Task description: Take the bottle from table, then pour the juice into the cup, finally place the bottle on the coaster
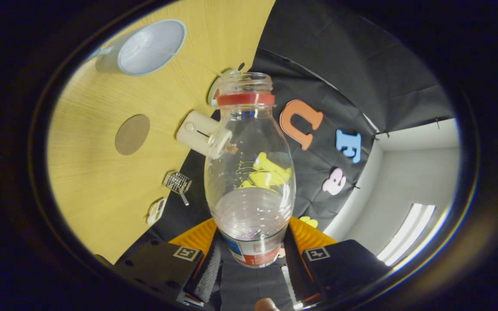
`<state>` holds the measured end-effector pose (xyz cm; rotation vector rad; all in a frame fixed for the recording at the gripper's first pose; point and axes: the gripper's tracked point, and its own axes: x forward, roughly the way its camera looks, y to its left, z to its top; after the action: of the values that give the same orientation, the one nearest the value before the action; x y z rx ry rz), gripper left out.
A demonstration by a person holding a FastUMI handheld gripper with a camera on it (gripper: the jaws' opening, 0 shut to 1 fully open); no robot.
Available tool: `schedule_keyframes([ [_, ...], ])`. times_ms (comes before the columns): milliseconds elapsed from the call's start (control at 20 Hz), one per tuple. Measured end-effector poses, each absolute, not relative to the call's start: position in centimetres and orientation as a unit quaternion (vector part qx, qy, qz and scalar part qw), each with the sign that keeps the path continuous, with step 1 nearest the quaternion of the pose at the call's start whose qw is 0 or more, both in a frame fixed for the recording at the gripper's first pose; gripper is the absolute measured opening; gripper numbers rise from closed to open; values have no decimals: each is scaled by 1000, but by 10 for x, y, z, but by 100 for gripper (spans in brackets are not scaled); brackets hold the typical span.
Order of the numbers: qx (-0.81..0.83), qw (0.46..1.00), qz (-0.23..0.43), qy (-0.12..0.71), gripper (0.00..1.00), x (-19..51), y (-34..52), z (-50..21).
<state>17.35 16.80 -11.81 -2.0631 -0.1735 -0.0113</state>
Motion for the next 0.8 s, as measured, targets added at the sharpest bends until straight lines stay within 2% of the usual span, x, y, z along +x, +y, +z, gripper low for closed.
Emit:
schedule_keyframes([
  [550, -863, 500, -7, -71, 74, 172, 172, -111],
  [800, -829, 558, 13, -38, 74, 176, 167, -126],
])
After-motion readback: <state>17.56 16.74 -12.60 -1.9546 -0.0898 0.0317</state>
